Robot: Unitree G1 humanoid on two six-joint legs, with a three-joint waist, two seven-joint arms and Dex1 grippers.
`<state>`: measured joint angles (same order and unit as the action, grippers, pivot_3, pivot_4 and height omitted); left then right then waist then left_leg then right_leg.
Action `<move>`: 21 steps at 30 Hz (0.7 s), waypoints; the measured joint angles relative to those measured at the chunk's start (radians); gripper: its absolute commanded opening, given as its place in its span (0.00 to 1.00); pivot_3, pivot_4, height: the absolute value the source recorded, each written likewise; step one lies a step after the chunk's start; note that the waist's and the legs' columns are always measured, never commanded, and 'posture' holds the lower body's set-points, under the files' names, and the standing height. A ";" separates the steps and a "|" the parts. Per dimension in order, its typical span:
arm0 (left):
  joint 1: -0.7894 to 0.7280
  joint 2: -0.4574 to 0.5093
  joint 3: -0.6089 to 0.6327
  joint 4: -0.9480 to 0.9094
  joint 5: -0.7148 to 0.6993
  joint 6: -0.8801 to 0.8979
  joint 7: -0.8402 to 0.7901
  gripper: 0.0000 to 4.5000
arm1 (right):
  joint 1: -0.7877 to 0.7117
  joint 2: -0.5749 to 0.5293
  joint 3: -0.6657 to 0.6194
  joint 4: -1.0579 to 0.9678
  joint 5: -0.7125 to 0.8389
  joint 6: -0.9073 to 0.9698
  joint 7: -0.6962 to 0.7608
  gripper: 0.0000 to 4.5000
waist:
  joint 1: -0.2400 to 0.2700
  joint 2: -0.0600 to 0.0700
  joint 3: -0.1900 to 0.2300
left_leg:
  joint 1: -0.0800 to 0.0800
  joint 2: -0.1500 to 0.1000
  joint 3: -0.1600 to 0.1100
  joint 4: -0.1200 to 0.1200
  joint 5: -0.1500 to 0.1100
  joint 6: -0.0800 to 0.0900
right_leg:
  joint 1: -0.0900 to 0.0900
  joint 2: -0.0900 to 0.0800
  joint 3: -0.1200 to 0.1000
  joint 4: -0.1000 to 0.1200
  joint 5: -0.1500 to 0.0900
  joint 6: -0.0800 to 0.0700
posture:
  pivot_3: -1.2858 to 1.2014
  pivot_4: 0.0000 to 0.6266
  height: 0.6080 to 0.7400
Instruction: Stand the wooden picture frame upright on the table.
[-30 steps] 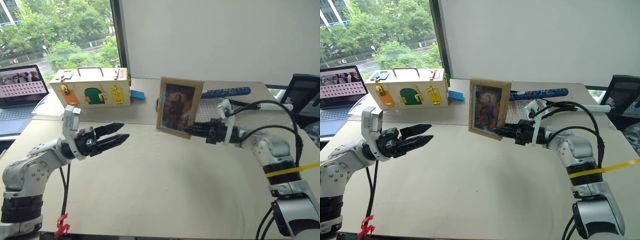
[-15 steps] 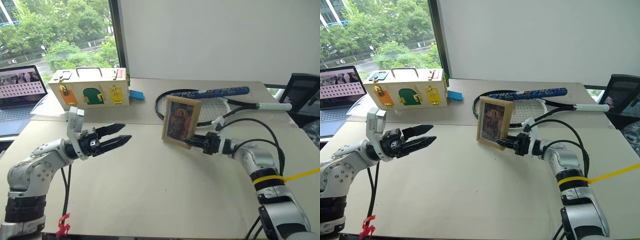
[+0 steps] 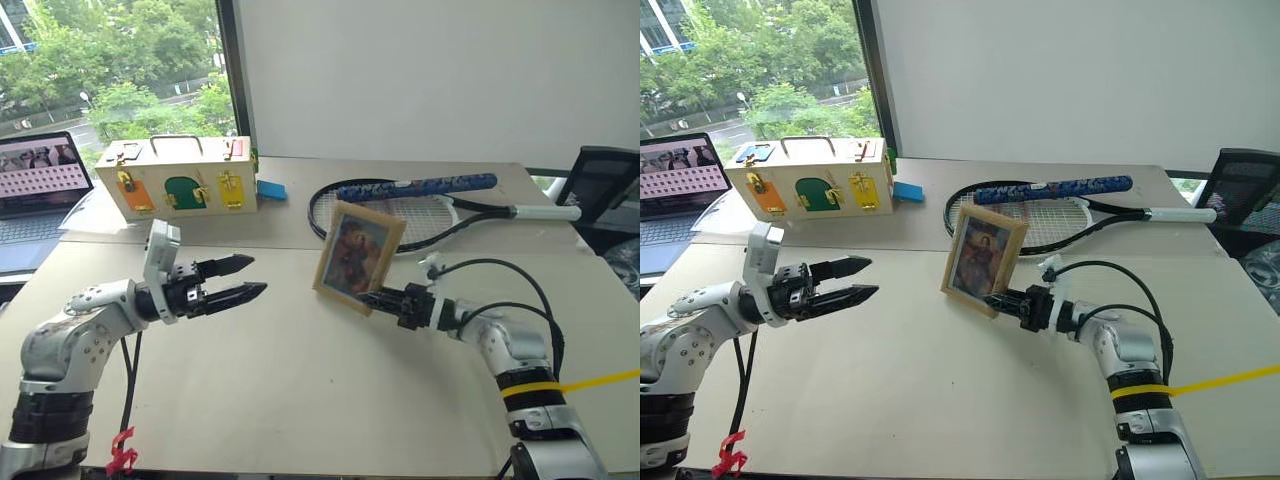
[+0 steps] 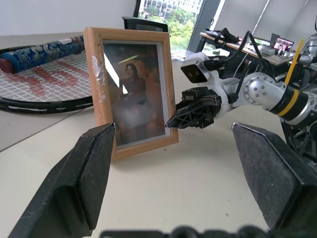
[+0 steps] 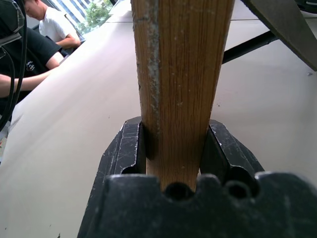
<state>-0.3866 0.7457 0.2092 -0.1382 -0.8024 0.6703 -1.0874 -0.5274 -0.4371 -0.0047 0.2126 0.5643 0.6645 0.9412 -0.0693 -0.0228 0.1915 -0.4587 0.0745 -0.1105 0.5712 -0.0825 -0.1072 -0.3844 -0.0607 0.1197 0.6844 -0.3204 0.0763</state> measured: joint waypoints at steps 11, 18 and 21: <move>-0.029 0.000 -0.017 0.037 0.031 -0.008 -0.016 0.90 | 0.066 -0.004 0.078 -0.074 -0.153 -0.191 -0.007 0.44 | -0.003 -0.001 -0.001 | 0.002 0.001 0.000 0.000 0.000 0.000 | 0.001 0.001 0.000 0.000 0.000 0.000 | 0.52 0.24 0.85; -0.041 0.005 -0.035 0.054 0.030 0.035 -0.030 0.90 | 0.091 -0.018 0.062 -0.058 -0.138 -0.168 0.008 0.94 | 0.005 -0.001 -0.001 | 0.001 0.001 0.000 0.000 0.000 0.000 | 0.001 0.001 0.000 0.000 0.000 0.000 | 0.52 0.24 0.85; -0.043 0.005 -0.031 0.054 0.028 0.034 -0.031 0.90 | 0.120 -0.070 0.011 -0.057 -0.121 -0.168 0.020 0.99 | 0.016 -0.001 -0.001 | 0.001 0.001 0.000 0.000 0.000 0.000 | 0.001 0.001 0.000 -0.001 0.000 0.000 | 0.52 0.24 0.85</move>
<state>-0.4293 0.7508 0.1782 -0.0840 -0.7739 0.7048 -1.1179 -0.4078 -0.5076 0.0061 0.1553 0.4437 0.4964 0.9609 -0.0534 -0.0235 0.1907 -0.4577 0.0752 -0.1104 0.5714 -0.0824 -0.1073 -0.3833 -0.0602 0.1199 0.6835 -0.3203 0.0762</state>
